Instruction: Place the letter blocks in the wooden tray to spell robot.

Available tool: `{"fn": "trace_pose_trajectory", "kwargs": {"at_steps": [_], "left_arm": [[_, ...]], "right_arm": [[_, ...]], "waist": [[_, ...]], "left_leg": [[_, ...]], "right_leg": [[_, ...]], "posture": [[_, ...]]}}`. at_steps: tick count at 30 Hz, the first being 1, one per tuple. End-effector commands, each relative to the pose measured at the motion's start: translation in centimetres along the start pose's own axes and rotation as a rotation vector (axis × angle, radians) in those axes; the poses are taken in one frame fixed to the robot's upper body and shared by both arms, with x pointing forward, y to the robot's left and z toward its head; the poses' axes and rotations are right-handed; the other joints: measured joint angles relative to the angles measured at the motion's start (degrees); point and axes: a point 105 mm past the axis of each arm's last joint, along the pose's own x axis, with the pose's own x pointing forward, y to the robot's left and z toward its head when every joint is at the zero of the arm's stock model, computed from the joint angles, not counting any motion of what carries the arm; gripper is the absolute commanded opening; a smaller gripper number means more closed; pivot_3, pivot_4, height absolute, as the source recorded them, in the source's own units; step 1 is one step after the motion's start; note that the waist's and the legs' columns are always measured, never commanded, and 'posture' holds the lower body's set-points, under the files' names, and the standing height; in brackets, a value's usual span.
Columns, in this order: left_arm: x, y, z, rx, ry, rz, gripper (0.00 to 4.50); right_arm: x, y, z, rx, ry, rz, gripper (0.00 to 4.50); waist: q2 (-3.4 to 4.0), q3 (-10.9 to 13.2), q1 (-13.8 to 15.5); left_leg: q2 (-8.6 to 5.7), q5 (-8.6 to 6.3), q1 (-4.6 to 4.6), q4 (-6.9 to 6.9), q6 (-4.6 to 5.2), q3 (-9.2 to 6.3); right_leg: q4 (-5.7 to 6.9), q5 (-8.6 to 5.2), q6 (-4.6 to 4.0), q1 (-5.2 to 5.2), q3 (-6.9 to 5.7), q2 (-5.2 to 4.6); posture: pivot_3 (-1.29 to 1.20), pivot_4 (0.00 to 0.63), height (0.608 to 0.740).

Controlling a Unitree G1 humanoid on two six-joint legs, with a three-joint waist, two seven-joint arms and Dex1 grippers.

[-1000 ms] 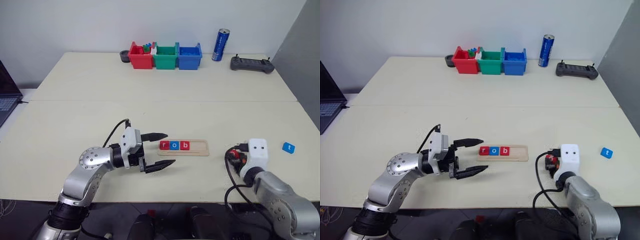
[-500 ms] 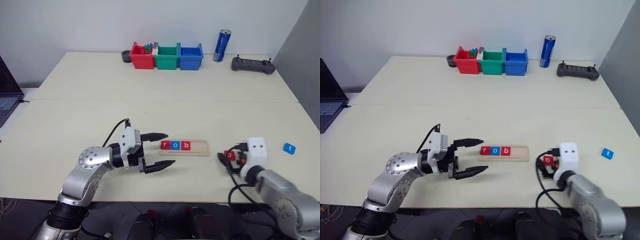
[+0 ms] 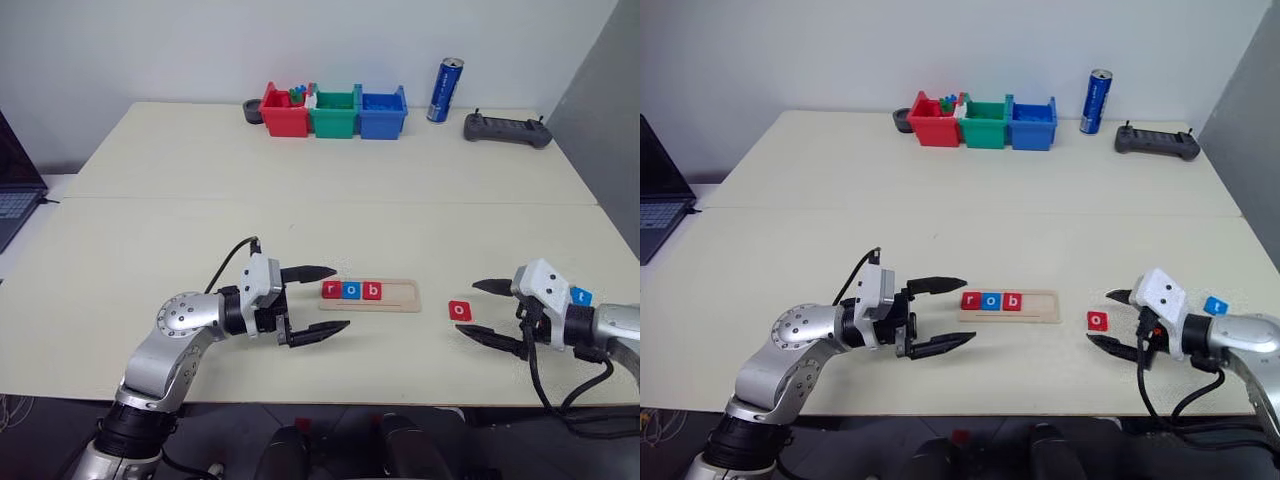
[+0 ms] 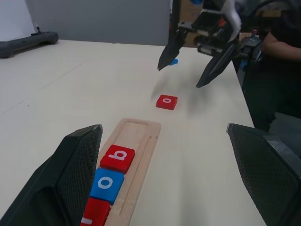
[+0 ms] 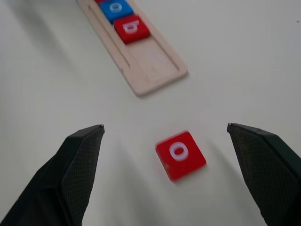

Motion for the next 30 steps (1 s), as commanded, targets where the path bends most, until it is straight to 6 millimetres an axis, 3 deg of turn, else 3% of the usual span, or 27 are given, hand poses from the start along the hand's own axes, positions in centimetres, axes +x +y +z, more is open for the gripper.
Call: {"fn": "trace_pose_trajectory", "kwargs": {"at_steps": [1,6,11,27,30], "left_arm": [[0.4,-0.7,0.9,0.065,-0.012,-0.074,4.50],[0.0,-0.4,1.2,0.109,0.011,-0.128,4.50],[-0.6,0.5,1.0,0.133,0.034,-0.135,4.50],[-0.5,0.6,1.2,0.146,0.036,-0.156,4.50],[-0.6,0.5,1.1,0.144,0.039,-0.158,4.50]], "right_arm": [[0.4,-1.3,0.1,-0.063,-0.020,0.058,4.47],[1.1,-1.6,-0.4,-0.056,-0.019,0.139,4.47],[1.5,-0.7,-1.0,-0.035,-0.003,0.213,4.47],[2.3,-2.1,-3.7,0.005,0.034,0.167,4.47],[2.2,-2.2,-3.8,-0.005,0.032,0.165,3.89]], "waist": [[0.02,0.02,-0.16],[0.00,0.03,0.19],[0.00,0.03,0.37],[0.01,0.03,0.25],[0.01,0.03,0.24]], "left_leg": [[0.01,0.00,0.00,-0.01,0.00,0.03],[0.01,0.00,-0.02,-0.02,-0.01,-0.07],[-0.04,0.00,-0.05,-0.01,-0.01,-0.07],[-0.04,0.00,-0.02,0.01,-0.01,-0.09],[-0.04,0.00,-0.02,0.01,-0.01,-0.09]], "right_leg": [[0.03,0.00,0.00,-0.02,0.03,0.00],[0.07,0.01,-0.02,-0.03,-0.03,0.02],[0.05,0.01,-0.02,-0.03,-0.03,-0.05],[0.09,0.01,-0.02,-0.02,-0.06,-0.05],[0.10,0.01,-0.02,-0.02,-0.06,-0.05]], "posture": [[0.00,0.150,0.740],[0.00,0.150,0.740],[0.00,0.150,0.740],[0.00,0.150,0.740],[0.00,0.150,0.740]]}}
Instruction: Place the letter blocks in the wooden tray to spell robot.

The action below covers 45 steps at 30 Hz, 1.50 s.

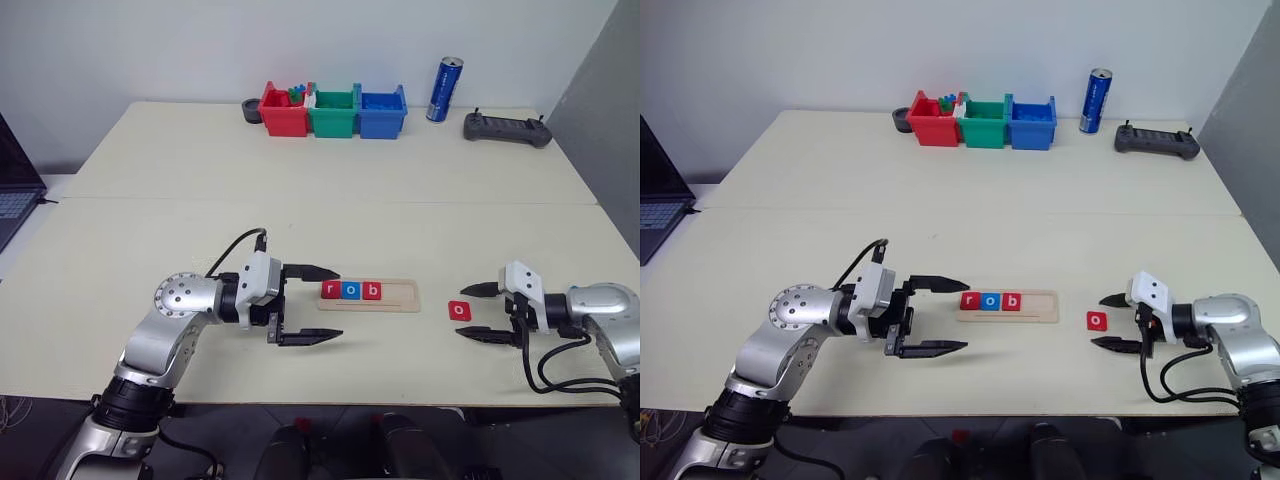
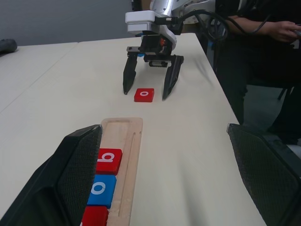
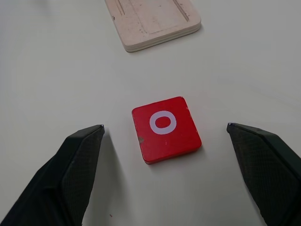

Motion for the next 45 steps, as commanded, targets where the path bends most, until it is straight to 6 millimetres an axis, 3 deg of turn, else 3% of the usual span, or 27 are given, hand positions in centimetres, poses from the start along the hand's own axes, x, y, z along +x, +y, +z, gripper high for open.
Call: {"fn": "trace_pose_trajectory", "kwargs": {"at_steps": [1,7,12,16,19,22,27,45], "left_arm": [[-0.3,-0.1,0.6,0.039,-0.006,-0.005,4.50],[0.0,0.0,0.7,0.039,-0.012,-0.004,4.50],[-0.2,0.3,0.7,0.043,-0.013,0.016,4.50],[-1.0,0.3,0.3,0.035,0.007,0.045,4.50],[-1.9,0.5,0.0,0.027,0.026,0.087,4.50],[-2.5,0.3,-0.3,0.026,0.041,0.113,4.50],[-3.3,-0.3,-0.5,0.016,0.061,0.149,4.50],[-3.8,-0.6,-0.2,0.010,0.075,0.201,4.50]], "right_arm": [[-0.2,-0.1,-0.3,-0.016,0.015,0.001,3.55],[0.2,-0.1,0.1,-0.050,0.001,0.003,1.50],[0.6,0.0,1.8,-0.097,-0.045,0.020,1.46],[1.4,0.5,4.7,-0.155,-0.101,0.061,1.46],[2.6,0.3,7.1,-0.199,-0.155,0.079,1.46],[4.0,0.1,8.1,-0.208,-0.172,0.096,1.46],[5.5,-0.3,7.9,-0.225,-0.159,0.120,1.46],[7.5,-0.5,7.2,-0.277,-0.129,0.171,1.46]], "waist": [[0.00,0.00,0.01],[0.00,0.00,0.01],[0.00,0.00,-0.17],[0.01,0.00,-0.22],[0.04,0.00,-0.45],[0.03,0.00,-0.18],[0.02,0.01,0.07],[0.02,0.01,-0.15]], "left_leg": [[0.00,0.00,0.00,0.00,0.00,0.00],[0.00,0.00,0.00,0.00,0.00,-0.01],[0.01,0.00,0.02,0.00,0.00,0.00],[0.01,0.00,0.01,0.00,0.00,0.00],[0.03,0.00,0.04,0.00,0.00,0.00],[0.02,0.00,0.01,0.00,-0.01,-0.07],[0.00,0.00,-0.03,-0.01,-0.01,-0.07],[-0.04,0.00,-0.02,-0.02,-0.01,-0.05]], "right_leg": [[0.00,0.00,0.00,0.00,0.00,0.00],[0.00,0.00,0.00,0.00,0.00,0.00],[0.02,0.00,0.00,0.00,0.00,0.00],[0.04,0.00,0.00,-0.01,0.01,0.01],[0.05,0.00,0.00,-0.01,0.01,0.01],[0.04,0.00,-0.01,-0.01,-0.05,0.01],[0.00,0.00,-0.01,-0.03,-0.07,-0.04],[0.04,0.01,-0.01,-0.05,-0.11,-0.13]], "posture": [[0.00,0.150,0.740],[0.00,0.150,0.740],[0.00,0.150,0.740],[0.00,0.150,0.740],[0.00,0.150,0.740],[0.00,0.150,0.740],[0.00,0.150,0.740],[0.00,0.150,0.740]]}}
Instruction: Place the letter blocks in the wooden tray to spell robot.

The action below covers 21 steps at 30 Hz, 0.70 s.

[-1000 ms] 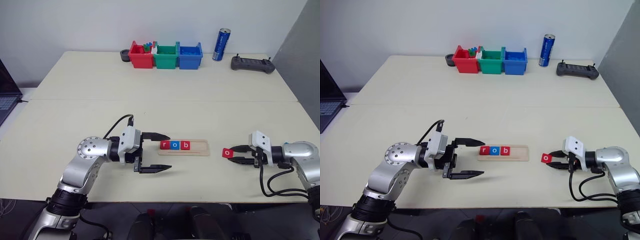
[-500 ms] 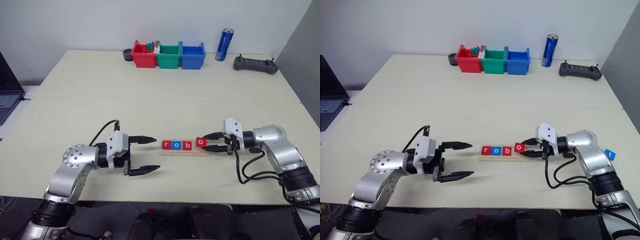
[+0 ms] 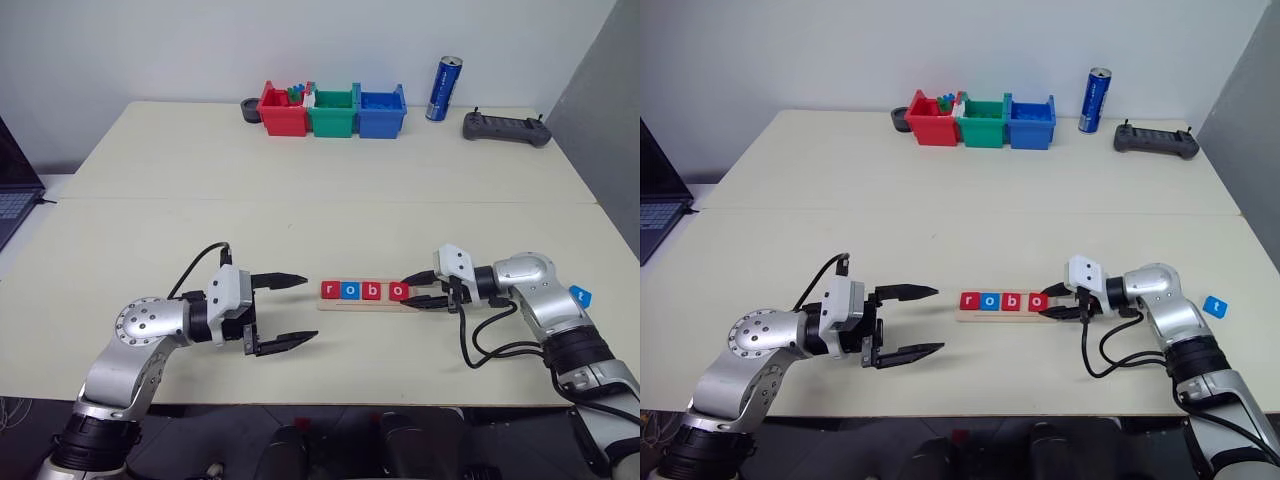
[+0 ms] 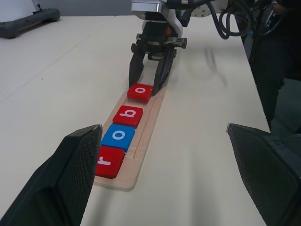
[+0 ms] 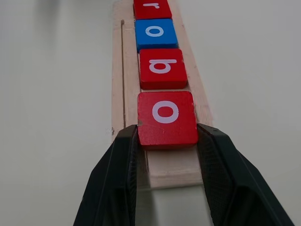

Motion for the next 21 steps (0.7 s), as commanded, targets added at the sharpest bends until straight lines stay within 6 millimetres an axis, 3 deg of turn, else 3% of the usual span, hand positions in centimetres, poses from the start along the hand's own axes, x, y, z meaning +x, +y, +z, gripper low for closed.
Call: {"fn": "trace_pose_trajectory", "kwargs": {"at_steps": [1,19,20,21], "left_arm": [[-0.33,0.25,1.09,0.049,-0.016,0.010,4.50],[0.00,0.34,1.08,0.045,-0.023,-0.001,4.50],[0.00,0.38,1.08,0.045,-0.023,-0.001,4.50],[0.00,0.42,1.08,0.046,-0.022,0.000,4.50]], "right_arm": [[0.00,-0.50,1.05,-0.055,-0.012,0.001,1.46],[-0.22,-0.79,0.79,-0.065,0.007,-0.006,1.46],[-0.25,-0.81,0.82,-0.059,0.004,-0.007,2.22],[-0.27,-0.84,0.83,-0.056,0.003,-0.008,2.45]], "waist": [[0.00,0.00,0.02],[0.00,0.00,0.02],[0.00,0.00,0.01],[0.00,0.00,0.01]], "left_leg": [[0.00,0.00,0.00,0.00,0.00,0.00],[-0.01,0.00,0.00,0.00,0.00,0.00],[-0.01,0.00,0.00,0.00,0.00,0.00],[-0.01,0.00,0.00,0.00,0.00,0.00]], "right_leg": [[0.00,0.00,0.00,0.00,0.00,0.00],[0.00,0.00,0.00,0.00,0.00,0.00],[0.00,0.00,0.00,0.00,0.00,0.00],[0.00,0.00,0.00,0.00,0.00,0.00]], "posture": [[0.00,0.150,0.740],[0.00,0.150,0.740],[0.00,0.150,0.740],[0.00,0.150,0.740]]}}
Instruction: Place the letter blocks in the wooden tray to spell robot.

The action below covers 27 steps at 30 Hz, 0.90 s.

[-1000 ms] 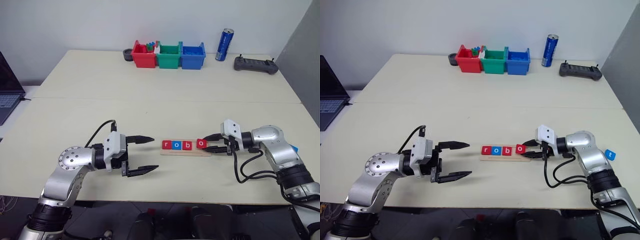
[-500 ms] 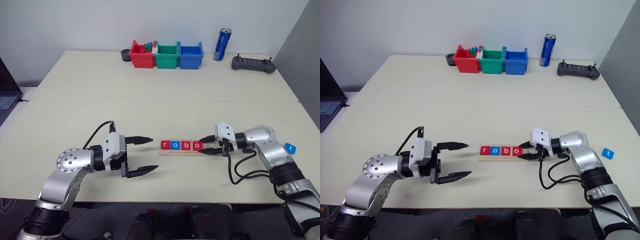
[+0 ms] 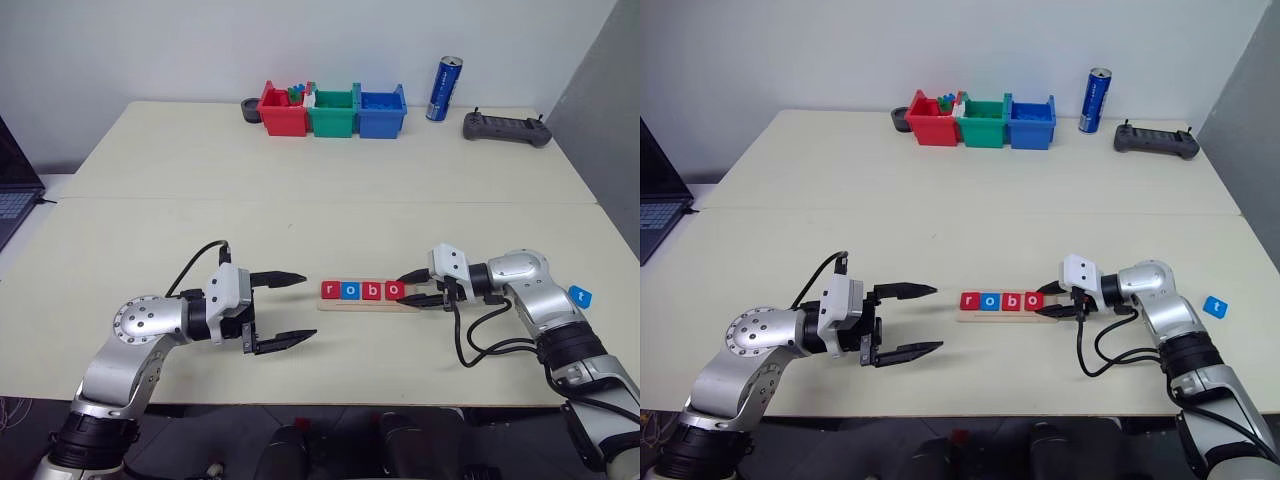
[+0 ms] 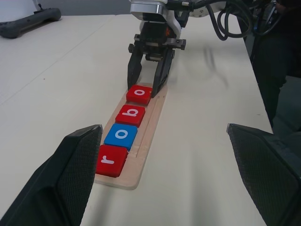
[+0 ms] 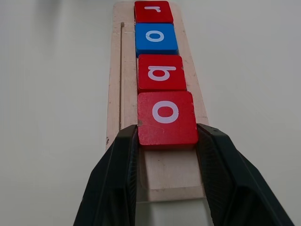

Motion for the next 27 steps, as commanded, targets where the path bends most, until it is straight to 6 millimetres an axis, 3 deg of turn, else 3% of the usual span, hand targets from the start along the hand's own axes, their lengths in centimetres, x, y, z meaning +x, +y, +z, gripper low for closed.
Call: {"fn": "trace_pose_trajectory", "kwargs": {"at_steps": [1,6,12,18,24,27], "left_arm": [[0.0,0.3,0.9,0.038,-0.022,0.000,4.50],[0.1,0.2,0.9,0.037,-0.024,-0.006,4.50],[0.3,0.1,0.8,0.035,-0.028,-0.013,4.50],[0.8,-0.2,0.9,0.036,-0.048,-0.029,4.50],[2.7,-1.1,1.1,-0.001,-0.111,-0.058,4.50],[3.8,-1.7,1.2,-0.022,-0.145,-0.079,4.50]], "right_arm": [[-0.6,-0.6,0.7,-0.024,-0.001,-0.009,2.77],[-1.3,-1.0,1.3,-0.010,-0.024,-0.037,4.43],[-2.8,-1.2,2.8,0.013,-0.067,-0.081,4.49],[-5.7,-0.3,3.8,0.063,-0.073,-0.174,4.49],[-9.9,1.8,1.3,0.223,-0.024,-0.531,4.49],[-12.6,2.7,-1.4,0.324,0.030,-0.790,4.49]], "waist": [[0.00,0.00,0.00],[0.00,0.00,0.00],[0.01,0.01,0.01],[0.01,0.01,0.29],[0.00,-0.01,1.42],[0.03,-0.04,1.44]], "left_leg": [[0.00,0.00,0.00,0.00,0.00,0.00],[0.00,0.00,0.00,0.00,0.00,0.00],[0.00,0.00,-0.01,0.00,0.00,-0.01],[-0.03,0.00,-0.04,0.00,0.00,-0.02],[-0.06,0.00,-0.10,0.00,0.00,-0.04],[-0.07,0.00,-0.07,0.02,0.00,0.03]], "right_leg": [[0.00,0.00,0.00,0.00,0.00,0.00],[0.00,0.00,0.00,0.00,0.00,0.00],[0.00,0.00,0.00,0.00,0.00,0.00],[-0.02,0.00,0.00,0.00,-0.01,-0.03],[-0.05,-0.01,0.01,0.01,-0.03,-0.04],[-0.03,0.00,0.03,0.01,0.04,-0.04]], "posture": [[0.00,0.150,0.740],[0.00,0.150,0.740],[0.00,0.150,0.740],[0.00,0.150,0.740],[0.00,0.150,0.740],[0.00,0.150,0.740]]}}
